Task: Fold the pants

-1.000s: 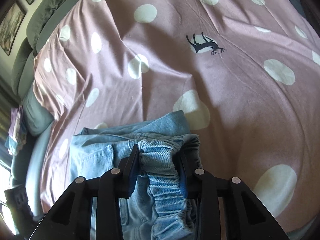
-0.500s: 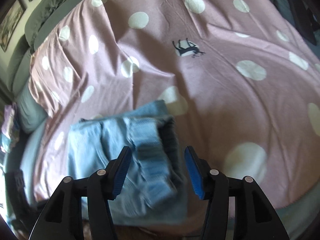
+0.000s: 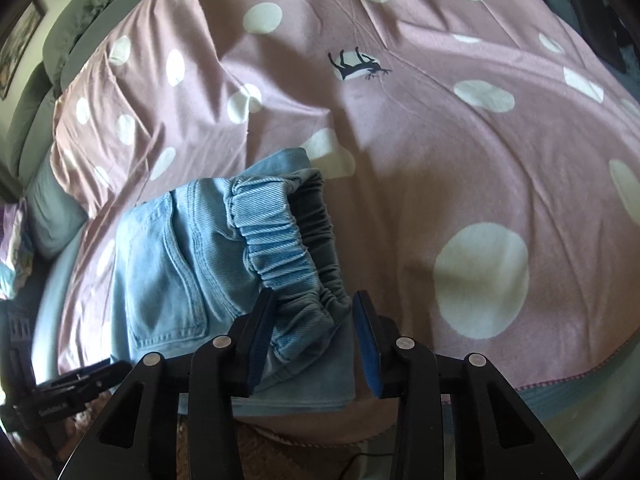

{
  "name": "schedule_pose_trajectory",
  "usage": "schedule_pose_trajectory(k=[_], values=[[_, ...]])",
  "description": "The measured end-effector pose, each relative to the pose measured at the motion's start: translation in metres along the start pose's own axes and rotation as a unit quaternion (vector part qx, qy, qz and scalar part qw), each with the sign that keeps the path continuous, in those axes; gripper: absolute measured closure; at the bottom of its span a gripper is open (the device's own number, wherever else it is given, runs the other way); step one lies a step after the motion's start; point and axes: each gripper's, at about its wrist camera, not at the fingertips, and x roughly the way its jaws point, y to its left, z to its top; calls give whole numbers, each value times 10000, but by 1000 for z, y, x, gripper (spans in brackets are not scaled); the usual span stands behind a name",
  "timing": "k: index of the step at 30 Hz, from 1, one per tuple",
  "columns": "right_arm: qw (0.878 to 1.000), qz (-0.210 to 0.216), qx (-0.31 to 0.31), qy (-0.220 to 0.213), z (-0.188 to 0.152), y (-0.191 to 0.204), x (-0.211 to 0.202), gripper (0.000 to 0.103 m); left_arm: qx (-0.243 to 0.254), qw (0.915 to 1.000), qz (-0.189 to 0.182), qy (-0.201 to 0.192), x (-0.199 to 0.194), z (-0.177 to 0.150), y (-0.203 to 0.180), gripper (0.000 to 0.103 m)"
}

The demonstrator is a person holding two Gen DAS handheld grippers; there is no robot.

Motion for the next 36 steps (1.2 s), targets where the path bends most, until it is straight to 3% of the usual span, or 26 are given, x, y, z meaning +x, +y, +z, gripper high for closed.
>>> schedule_pose_trajectory(k=[2, 6, 10, 17, 20, 25, 31, 36], values=[[10000, 39, 34, 11, 0, -1, 0, 63, -26, 10000, -17, 2, -1, 0, 0, 40], [9999, -71, 92, 74, -2, -2, 2, 48, -16, 9998, -157, 137, -4, -2, 2, 36], [9999, -94, 110, 36, -3, -3, -2, 46, -156, 9994, -264, 154, -15, -1, 11, 32], [9988, -471, -77, -78, -2, 9, -18, 37, -232, 9990, -88, -363, -44, 9, 19, 10], [9979, -584, -196, -183, -2, 14, -27, 24, -87, 9984, -63, -561, -49, 11, 14, 4], [9978, -478, -293, -353, -1, 12, -39, 13, -71, 9985, -45, -538, -33, 16, 11, 1], [9998, -70, -131, -154, -2, 2, -23, 13, -228, 9995, -183, -68, 3, 20, 14, 4], [9990, 414, -7, 151, -4, -4, 0, 13, -107, 9998, -98, -154, 8, 29, 7, 5]])
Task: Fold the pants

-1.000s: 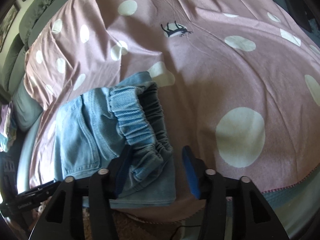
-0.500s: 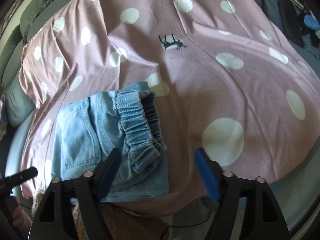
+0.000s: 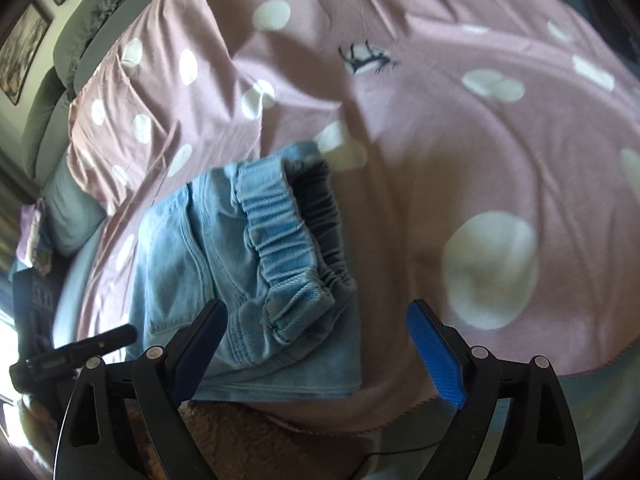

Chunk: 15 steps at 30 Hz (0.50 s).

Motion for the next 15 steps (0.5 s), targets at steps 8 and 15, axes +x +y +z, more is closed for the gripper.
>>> schedule_pose_trajectory(k=[8, 15], values=[[9987, 387, -25, 318, 7, 2, 28, 14, 155, 9997, -192, -58, 11, 16, -11, 31], [9993, 171, -260, 225, 8, 22, 34, 34, 310, 9987, -301, -268, 11, 14, -26, 59]])
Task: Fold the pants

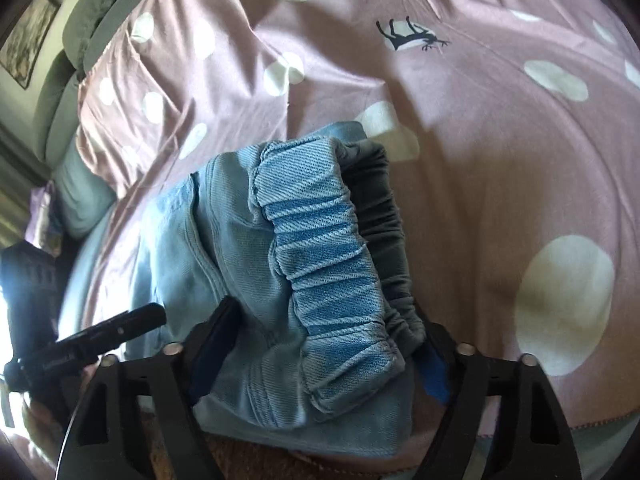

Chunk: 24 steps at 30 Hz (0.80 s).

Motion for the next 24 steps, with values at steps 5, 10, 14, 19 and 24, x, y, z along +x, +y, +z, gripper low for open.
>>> schedule_pose_trajectory(k=[5, 10, 14, 19, 24], values=[[9994, -41, -219, -267, -7, 12, -20, 54, -51, 9999, 33, -107, -13, -1, -3, 74], [9964, -382, -604, -458, -12, 37, -41, 59, -14, 9998, -92, -188, -35, -7, -8, 78], [9932, -443, -832, -678, -11, 54, -55, 60, -18, 9995, -34, -314, -51, -9, -9, 78], [9889, -447, -1097, -901, -1, 76, -63, 60, 72, 9981, 56, -604, -72, 5, -7, 77], [9852, -401, -1280, -1070, 20, 94, -59, 60, 266, 9951, 372, -876, -76, 30, -3, 77]])
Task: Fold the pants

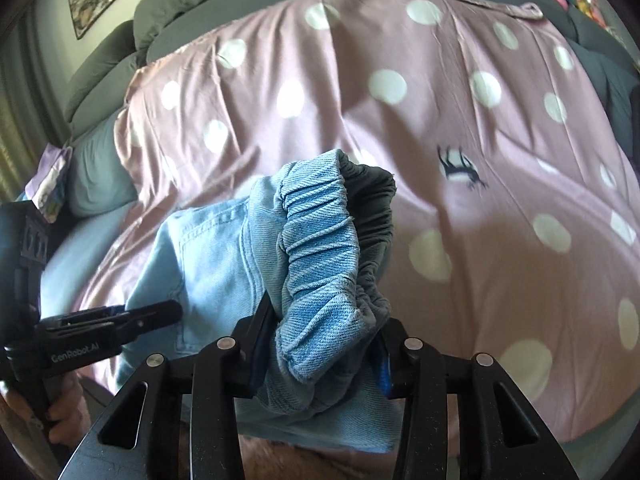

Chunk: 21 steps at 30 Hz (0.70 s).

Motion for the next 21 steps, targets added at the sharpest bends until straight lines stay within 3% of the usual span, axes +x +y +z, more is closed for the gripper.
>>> schedule_pose_trajectory(k=[4, 9, 15, 21], values=[[9998, -52, -184, -74, 19, 10, 13, 60, 124, 9994, 262, -166, 15, 24, 7, 77], [9994, -156, -307, 4, 38, 16, 44, 60, 3, 9993, 367, -59, 47, 45, 28, 77], [9985, -298, -193, 406, 47, 8, 94, 60, -96, 9980, 509, 362, 93, 50, 46, 76], [9947, -559, -75, 859, 33, 0, 128, 57, -145, 9970, 620, 448, 106, 45, 50, 64]])
